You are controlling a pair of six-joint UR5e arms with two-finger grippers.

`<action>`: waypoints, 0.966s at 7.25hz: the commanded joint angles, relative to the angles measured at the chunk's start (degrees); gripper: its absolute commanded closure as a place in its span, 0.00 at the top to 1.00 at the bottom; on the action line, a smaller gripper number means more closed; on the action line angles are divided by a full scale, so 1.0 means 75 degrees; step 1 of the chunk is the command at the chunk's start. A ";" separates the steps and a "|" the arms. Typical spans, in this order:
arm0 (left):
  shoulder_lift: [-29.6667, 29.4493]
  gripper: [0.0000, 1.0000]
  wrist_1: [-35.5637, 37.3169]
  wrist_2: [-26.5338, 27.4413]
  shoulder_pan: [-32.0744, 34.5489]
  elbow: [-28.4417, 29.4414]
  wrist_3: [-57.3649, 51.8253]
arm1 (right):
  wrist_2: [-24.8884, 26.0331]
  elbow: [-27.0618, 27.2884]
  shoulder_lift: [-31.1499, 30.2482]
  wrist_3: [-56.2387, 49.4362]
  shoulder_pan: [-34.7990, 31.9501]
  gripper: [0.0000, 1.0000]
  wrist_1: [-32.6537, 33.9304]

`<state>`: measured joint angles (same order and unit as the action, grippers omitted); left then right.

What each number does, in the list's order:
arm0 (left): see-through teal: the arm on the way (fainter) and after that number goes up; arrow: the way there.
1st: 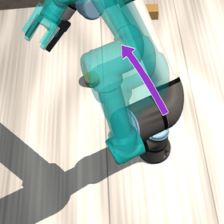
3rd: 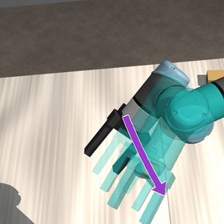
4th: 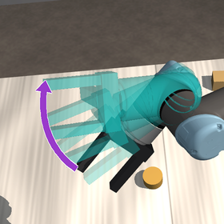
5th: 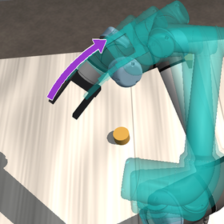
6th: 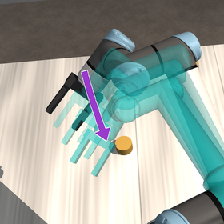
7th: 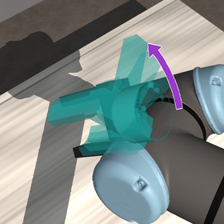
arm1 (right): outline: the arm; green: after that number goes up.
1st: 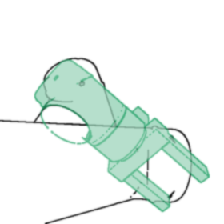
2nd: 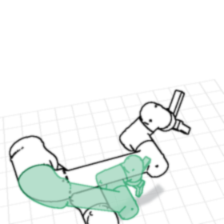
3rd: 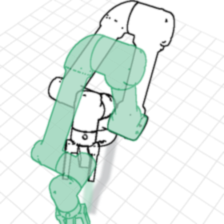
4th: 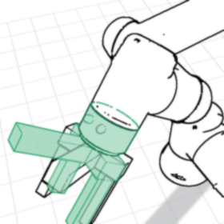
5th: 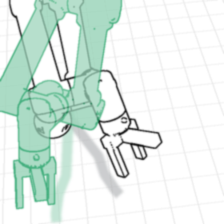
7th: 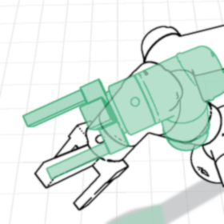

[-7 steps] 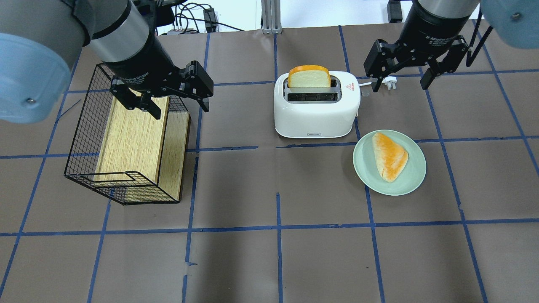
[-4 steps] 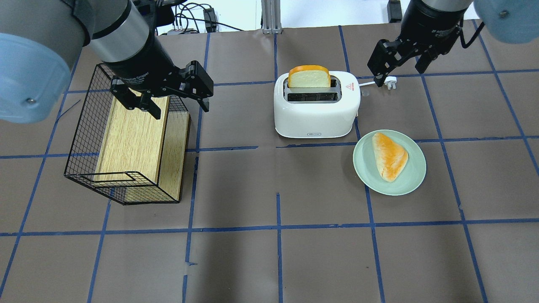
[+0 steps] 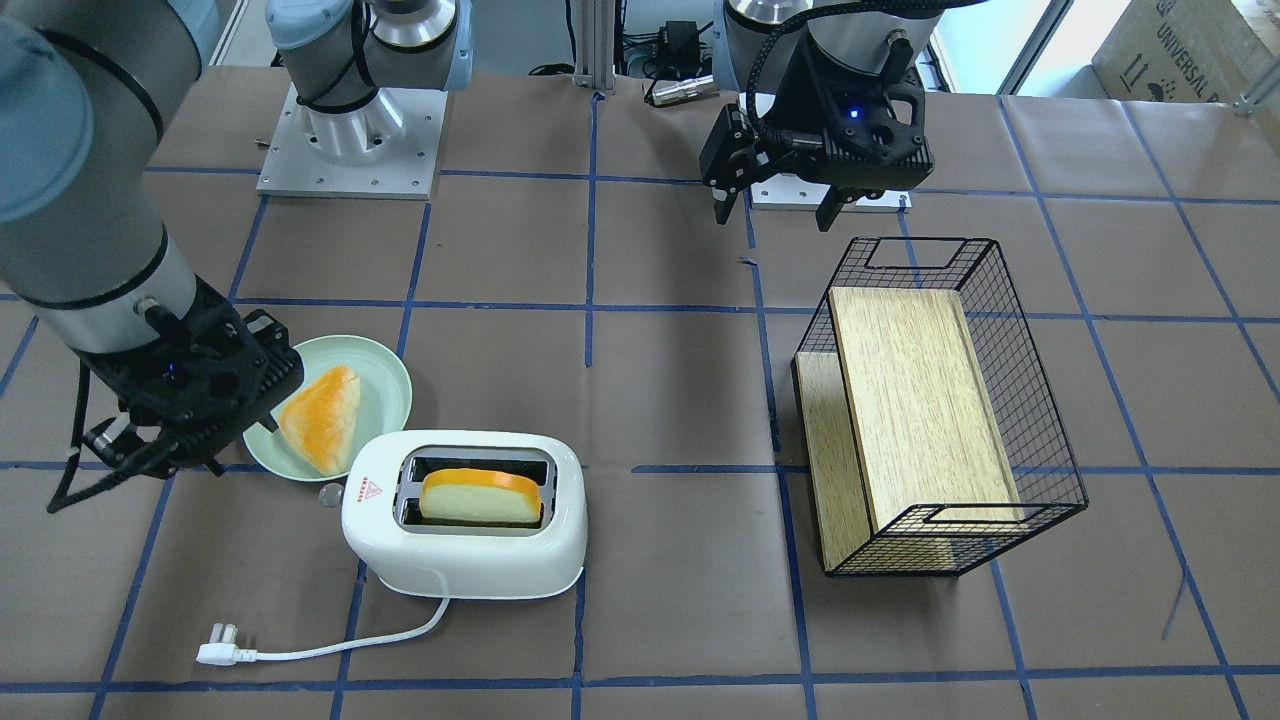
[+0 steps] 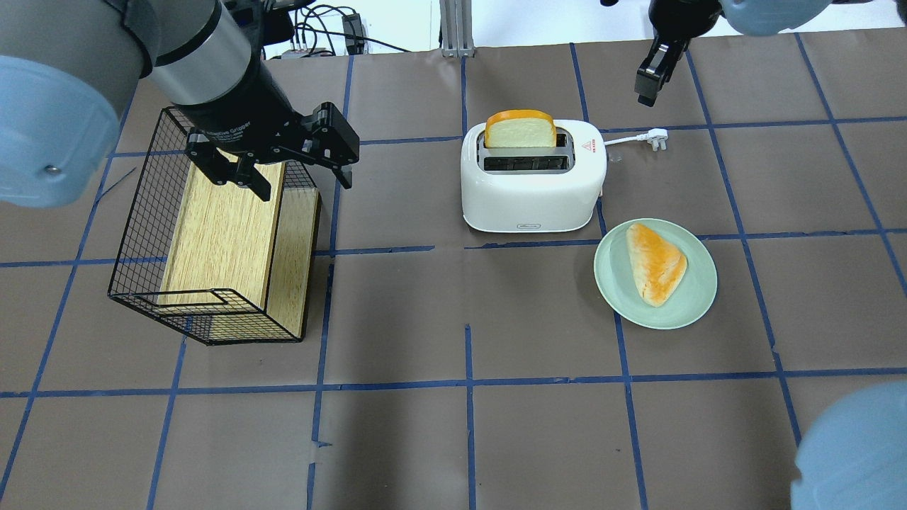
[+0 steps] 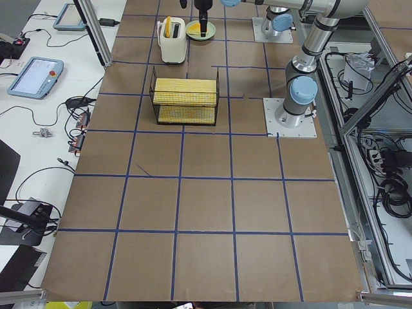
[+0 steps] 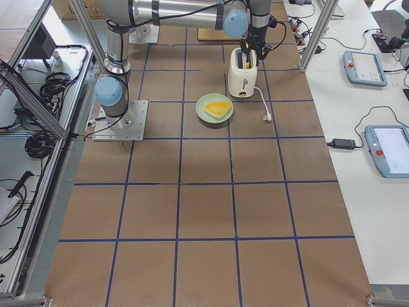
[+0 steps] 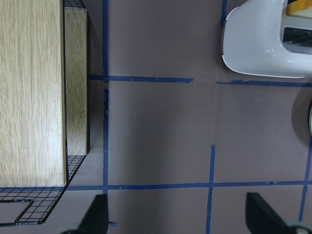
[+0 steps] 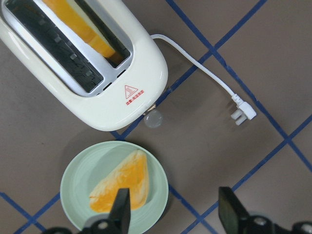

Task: Press toaster with right arm
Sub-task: 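Lower the right gripper onto the toaster lever beside the bread slot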

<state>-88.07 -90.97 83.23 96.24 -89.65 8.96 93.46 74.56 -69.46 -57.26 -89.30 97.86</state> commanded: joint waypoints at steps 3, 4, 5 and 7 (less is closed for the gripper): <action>0.0000 1.00 0.0000 0.0000 0.0000 0.0000 0.0000 | -0.0752 0.0544 0.0484 -0.1409 0.0000 0.08 0.0065; 0.0012 1.00 0.0000 0.0000 0.0000 0.0000 0.0000 | -0.0788 0.0802 0.0484 -0.1621 0.0000 0.08 0.0379; 0.0000 1.00 0.0000 0.0000 0.0000 0.0000 0.0000 | -0.0777 0.1002 0.0496 -0.1844 0.0012 0.08 0.0591; 0.0000 1.00 0.0000 0.0000 0.0000 0.0000 0.0000 | -0.0765 0.1261 0.0472 -0.2068 0.0024 0.08 0.0744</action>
<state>-88.03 -90.97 83.23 96.24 -89.65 8.97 87.71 82.74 -65.88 -71.78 -89.20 102.39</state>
